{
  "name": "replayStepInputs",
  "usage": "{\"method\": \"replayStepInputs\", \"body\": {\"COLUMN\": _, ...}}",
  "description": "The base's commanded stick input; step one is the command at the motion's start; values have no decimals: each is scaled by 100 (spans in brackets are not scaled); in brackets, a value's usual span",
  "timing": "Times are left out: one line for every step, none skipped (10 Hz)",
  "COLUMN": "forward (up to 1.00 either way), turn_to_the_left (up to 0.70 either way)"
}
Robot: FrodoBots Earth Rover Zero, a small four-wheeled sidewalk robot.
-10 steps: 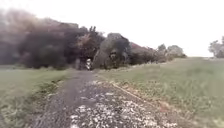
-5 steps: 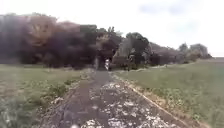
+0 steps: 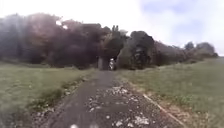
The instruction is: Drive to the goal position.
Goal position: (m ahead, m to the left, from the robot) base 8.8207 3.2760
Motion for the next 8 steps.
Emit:
{"method": "replayStepInputs", "body": {"forward": 85, "turn_to_the_left": 0}}
{"method": "replayStepInputs", "body": {"forward": 85, "turn_to_the_left": 0}}
{"method": "replayStepInputs", "body": {"forward": 85, "turn_to_the_left": 0}}
{"method": "replayStepInputs", "body": {"forward": 85, "turn_to_the_left": 0}}
{"method": "replayStepInputs", "body": {"forward": 85, "turn_to_the_left": 0}}
{"method": "replayStepInputs", "body": {"forward": 85, "turn_to_the_left": 0}}
{"method": "replayStepInputs", "body": {"forward": 85, "turn_to_the_left": 0}}
{"method": "replayStepInputs", "body": {"forward": 85, "turn_to_the_left": 0}}
